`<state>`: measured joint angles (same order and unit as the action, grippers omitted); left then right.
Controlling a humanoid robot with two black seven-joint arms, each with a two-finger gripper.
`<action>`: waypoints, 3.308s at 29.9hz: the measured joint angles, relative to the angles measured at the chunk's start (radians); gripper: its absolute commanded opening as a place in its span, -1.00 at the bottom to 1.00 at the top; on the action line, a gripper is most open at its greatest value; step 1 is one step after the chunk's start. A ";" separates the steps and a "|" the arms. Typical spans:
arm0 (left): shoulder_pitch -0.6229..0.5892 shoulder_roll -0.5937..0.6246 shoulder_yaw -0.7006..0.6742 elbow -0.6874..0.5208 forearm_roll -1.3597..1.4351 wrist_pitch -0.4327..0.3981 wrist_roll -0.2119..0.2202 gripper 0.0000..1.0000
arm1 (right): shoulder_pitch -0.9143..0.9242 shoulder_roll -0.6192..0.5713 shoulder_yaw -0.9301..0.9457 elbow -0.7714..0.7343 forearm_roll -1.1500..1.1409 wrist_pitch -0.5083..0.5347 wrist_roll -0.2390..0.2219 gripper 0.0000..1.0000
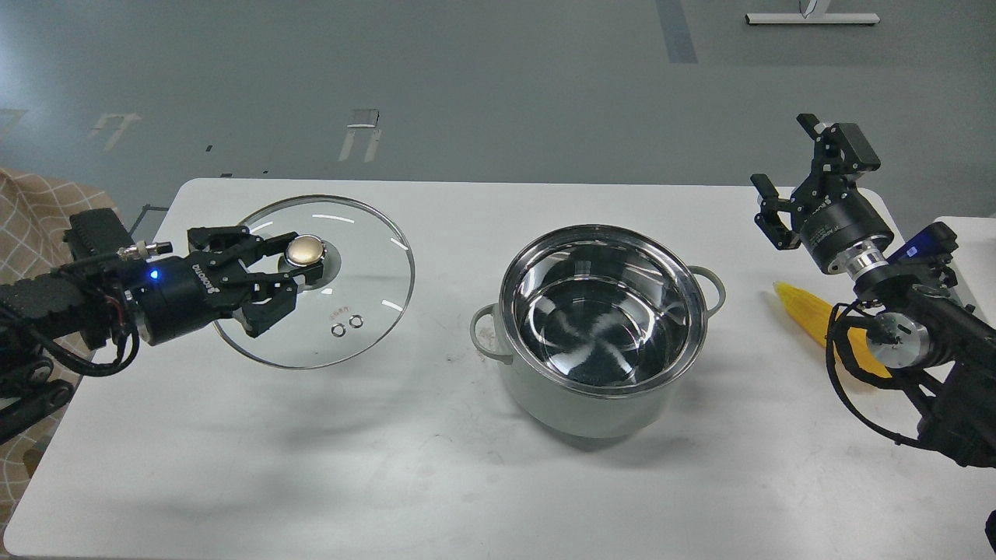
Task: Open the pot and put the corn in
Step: 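Lift the glass lid off the pot and carry it beside the pot, then lower the glass lid onto the table and open the left gripper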
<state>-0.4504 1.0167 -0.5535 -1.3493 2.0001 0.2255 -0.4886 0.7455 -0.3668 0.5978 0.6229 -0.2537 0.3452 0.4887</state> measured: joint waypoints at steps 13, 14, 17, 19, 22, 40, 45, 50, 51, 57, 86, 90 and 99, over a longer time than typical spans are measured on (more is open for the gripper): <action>0.111 -0.111 0.013 0.213 -0.021 0.158 0.000 -1.00 | -0.011 0.002 0.000 0.008 -0.001 0.000 0.000 1.00; 0.115 -0.123 0.015 0.233 -0.020 0.174 0.000 -1.00 | -0.012 0.002 0.000 0.008 -0.001 0.000 0.000 1.00; 0.129 -0.162 0.020 0.305 -0.013 0.226 0.000 -1.00 | -0.015 0.002 -0.001 0.008 -0.002 0.000 0.000 1.00; 0.132 -0.179 0.021 0.336 -0.011 0.250 0.000 -1.00 | -0.015 0.002 -0.001 0.008 -0.003 0.000 0.000 1.00; 0.134 -0.206 0.027 0.367 -0.011 0.261 0.000 -1.00 | -0.016 0.002 -0.001 0.008 -0.004 0.000 0.000 1.00; 0.163 -0.259 0.037 0.429 -0.013 0.264 0.000 -0.56 | -0.021 0.003 -0.001 0.007 -0.005 -0.001 0.000 1.00; 0.163 -0.267 0.038 0.438 -0.013 0.264 0.000 -0.14 | -0.023 0.003 -0.001 0.007 -0.005 -0.001 0.000 1.00; 0.163 -0.268 0.037 0.439 -0.012 0.263 0.000 0.23 | -0.024 0.003 -0.001 0.007 -0.005 0.000 0.000 1.00; 0.163 -0.268 0.037 0.439 -0.012 0.263 0.000 0.30 | -0.024 0.003 -0.001 0.007 -0.005 0.000 0.000 1.00; 0.156 -0.268 0.035 0.438 -0.015 0.262 0.000 0.61 | -0.025 0.003 -0.001 0.007 -0.005 0.000 0.000 1.00; 0.159 -0.257 0.035 0.427 -0.015 0.264 0.000 -0.61 | -0.031 0.003 0.001 0.009 -0.005 0.000 0.000 1.00; 0.160 -0.256 0.035 0.427 -0.014 0.264 0.000 -0.83 | -0.031 0.004 0.001 0.009 -0.005 0.000 0.000 1.00; 0.155 -0.257 0.035 0.428 -0.013 0.263 0.000 0.53 | -0.032 0.005 0.001 0.009 -0.005 0.000 0.000 1.00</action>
<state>-0.2951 0.7598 -0.5184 -0.9216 1.9873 0.4885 -0.4885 0.7134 -0.3614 0.5983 0.6321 -0.2588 0.3453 0.4887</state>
